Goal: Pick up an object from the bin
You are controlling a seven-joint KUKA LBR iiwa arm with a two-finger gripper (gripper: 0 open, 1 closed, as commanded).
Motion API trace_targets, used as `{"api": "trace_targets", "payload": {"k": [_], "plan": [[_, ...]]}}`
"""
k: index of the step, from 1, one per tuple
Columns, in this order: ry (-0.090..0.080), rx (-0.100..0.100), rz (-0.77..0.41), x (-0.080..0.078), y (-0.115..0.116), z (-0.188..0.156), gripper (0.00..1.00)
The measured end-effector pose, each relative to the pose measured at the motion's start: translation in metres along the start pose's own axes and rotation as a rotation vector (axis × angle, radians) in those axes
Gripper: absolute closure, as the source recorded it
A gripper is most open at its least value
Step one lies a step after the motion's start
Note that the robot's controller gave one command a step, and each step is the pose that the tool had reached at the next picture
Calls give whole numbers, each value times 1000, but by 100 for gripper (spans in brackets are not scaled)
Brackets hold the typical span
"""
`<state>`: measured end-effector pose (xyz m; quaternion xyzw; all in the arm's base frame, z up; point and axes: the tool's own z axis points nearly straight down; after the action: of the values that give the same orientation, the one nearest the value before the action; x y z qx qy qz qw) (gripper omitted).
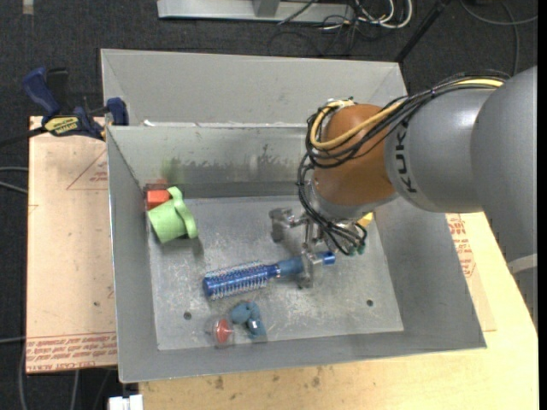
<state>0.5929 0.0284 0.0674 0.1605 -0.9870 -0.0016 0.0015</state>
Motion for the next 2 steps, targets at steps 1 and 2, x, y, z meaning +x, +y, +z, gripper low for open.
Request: {"api": "trace_targets", "payload": {"k": [1,2], "plan": [[-4,2,-83,8,23,-33,0],[-4,4,-380,7,25,-32,0]]}}
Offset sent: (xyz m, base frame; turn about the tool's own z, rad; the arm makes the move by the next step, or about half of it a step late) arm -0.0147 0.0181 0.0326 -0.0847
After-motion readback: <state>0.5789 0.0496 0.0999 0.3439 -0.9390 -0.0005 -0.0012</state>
